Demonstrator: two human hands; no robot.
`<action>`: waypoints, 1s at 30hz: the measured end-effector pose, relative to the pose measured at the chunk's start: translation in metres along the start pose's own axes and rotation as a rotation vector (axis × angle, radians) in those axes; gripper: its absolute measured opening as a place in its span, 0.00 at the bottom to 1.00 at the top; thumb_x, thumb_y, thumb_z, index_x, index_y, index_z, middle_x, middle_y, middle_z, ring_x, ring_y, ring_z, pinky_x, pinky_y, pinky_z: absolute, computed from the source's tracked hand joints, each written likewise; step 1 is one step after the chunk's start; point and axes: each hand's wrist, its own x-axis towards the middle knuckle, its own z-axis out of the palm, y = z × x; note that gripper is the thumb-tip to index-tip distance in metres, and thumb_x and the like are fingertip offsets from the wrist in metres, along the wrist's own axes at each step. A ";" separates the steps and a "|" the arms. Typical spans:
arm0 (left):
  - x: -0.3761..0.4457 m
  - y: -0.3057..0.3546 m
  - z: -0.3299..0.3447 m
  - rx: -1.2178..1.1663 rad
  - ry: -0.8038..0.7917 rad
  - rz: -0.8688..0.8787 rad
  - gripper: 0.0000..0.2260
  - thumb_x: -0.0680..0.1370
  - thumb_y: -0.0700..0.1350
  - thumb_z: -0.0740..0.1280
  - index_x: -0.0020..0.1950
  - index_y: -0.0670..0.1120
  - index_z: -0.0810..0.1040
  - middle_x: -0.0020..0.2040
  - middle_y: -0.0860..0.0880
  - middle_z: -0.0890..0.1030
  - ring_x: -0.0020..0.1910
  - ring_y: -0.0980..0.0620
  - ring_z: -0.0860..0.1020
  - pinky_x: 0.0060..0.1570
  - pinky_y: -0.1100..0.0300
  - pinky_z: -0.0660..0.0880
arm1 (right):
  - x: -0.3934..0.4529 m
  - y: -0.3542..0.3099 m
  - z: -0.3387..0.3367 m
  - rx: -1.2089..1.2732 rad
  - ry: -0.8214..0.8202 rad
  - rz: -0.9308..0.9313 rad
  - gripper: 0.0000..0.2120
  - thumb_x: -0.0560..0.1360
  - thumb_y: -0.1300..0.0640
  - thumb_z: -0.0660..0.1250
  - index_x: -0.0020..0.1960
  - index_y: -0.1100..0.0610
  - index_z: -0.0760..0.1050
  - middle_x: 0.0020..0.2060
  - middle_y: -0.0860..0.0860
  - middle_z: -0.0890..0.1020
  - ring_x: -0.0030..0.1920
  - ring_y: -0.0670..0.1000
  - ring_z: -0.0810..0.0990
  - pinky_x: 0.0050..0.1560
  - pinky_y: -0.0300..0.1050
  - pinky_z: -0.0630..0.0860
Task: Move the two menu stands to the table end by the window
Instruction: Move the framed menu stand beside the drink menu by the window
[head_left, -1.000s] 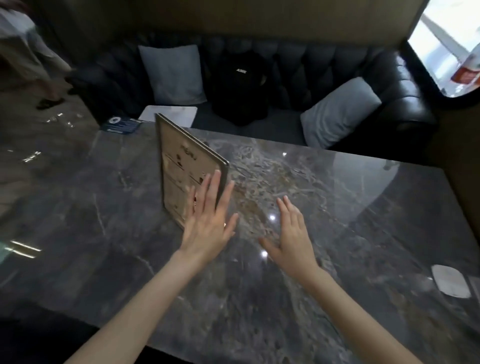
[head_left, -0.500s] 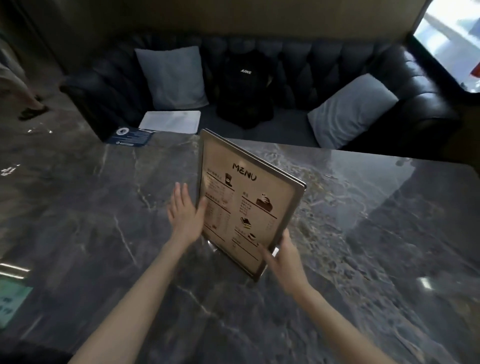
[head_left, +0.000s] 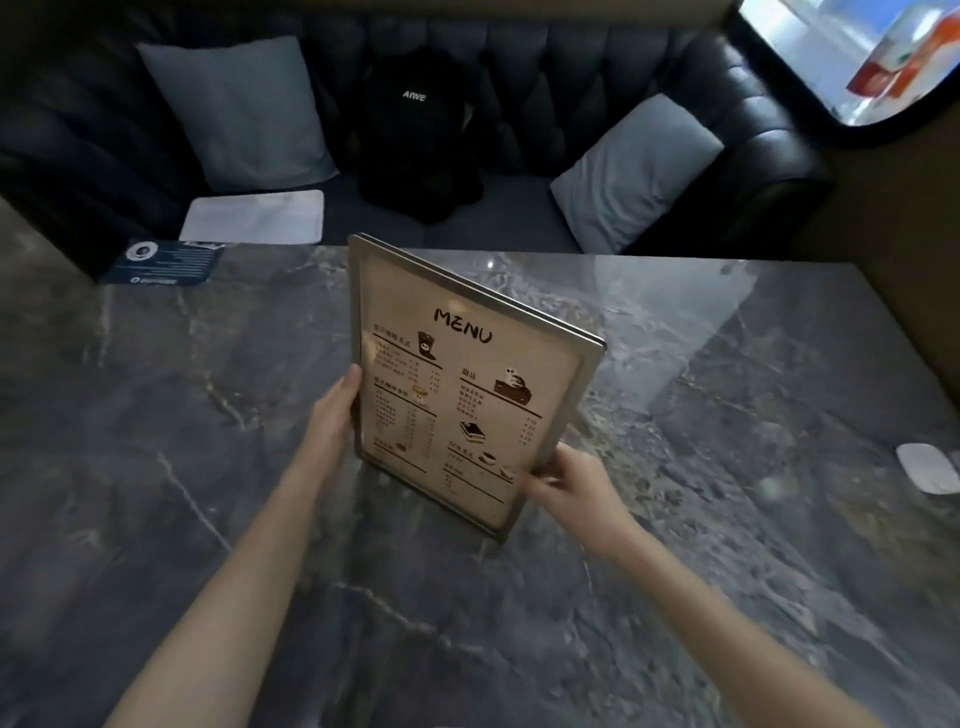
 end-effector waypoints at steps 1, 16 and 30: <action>0.001 -0.002 -0.004 -0.035 -0.003 -0.023 0.19 0.69 0.64 0.63 0.47 0.54 0.83 0.46 0.54 0.86 0.47 0.56 0.84 0.40 0.67 0.79 | 0.000 -0.002 -0.003 -0.014 -0.025 -0.007 0.12 0.72 0.62 0.68 0.55 0.55 0.77 0.48 0.45 0.83 0.48 0.42 0.82 0.49 0.34 0.77; 0.007 0.025 0.019 -0.118 -0.071 -0.122 0.25 0.61 0.68 0.71 0.47 0.51 0.85 0.47 0.51 0.87 0.47 0.55 0.84 0.35 0.66 0.80 | -0.001 -0.008 -0.035 0.134 -0.065 0.041 0.13 0.70 0.67 0.69 0.54 0.63 0.77 0.49 0.52 0.83 0.45 0.44 0.82 0.47 0.38 0.81; 0.015 0.095 0.183 0.059 -0.181 -0.068 0.16 0.78 0.57 0.59 0.47 0.48 0.81 0.38 0.54 0.87 0.38 0.55 0.85 0.30 0.64 0.78 | -0.046 0.026 -0.175 0.323 0.098 0.077 0.14 0.69 0.68 0.70 0.54 0.62 0.77 0.51 0.57 0.84 0.49 0.52 0.84 0.49 0.49 0.81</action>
